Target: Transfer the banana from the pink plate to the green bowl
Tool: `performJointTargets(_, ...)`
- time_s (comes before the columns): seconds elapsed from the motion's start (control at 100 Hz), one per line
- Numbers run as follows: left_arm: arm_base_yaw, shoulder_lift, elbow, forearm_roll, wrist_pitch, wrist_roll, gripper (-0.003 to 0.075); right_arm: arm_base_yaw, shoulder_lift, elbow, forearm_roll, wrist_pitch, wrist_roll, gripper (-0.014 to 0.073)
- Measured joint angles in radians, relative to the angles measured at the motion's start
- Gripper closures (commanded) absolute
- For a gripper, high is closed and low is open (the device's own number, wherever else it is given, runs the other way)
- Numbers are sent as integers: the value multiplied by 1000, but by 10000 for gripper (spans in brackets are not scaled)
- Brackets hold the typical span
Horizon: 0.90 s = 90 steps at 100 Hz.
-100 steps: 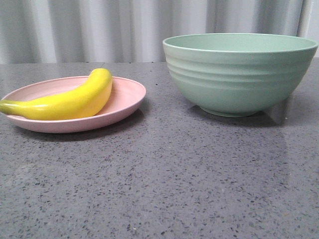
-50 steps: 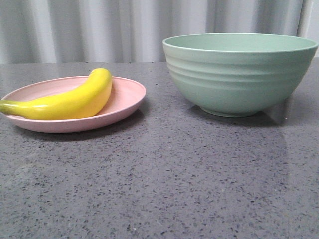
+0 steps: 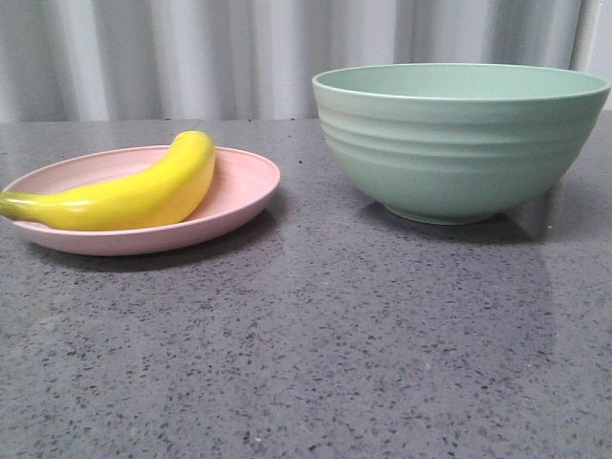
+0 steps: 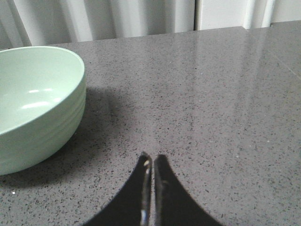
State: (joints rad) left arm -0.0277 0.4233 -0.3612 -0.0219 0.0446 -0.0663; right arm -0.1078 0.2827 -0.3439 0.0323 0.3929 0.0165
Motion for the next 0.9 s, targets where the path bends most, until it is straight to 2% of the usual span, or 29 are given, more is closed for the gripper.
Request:
performJointTargets(0.09,-5,43,-32,-2,23,0,280,0,0,0,0,0,0,666)
performJointTargets(0.23,-71,145,-108,-2,80,0,280,0,0,0,0,0,0,666)
performJointTargets(0.44,-230,329,-225,-2,129,0,280,0,0,0,0,0,0,666)
performJointTargets(0.63,-384,523,-338,-2,235,0,280,0,0,0,0,1,0,666)
performJointTargets(0.9,-534,732,-493,-19,376,0,280,0,0,0,0,1,0,666)
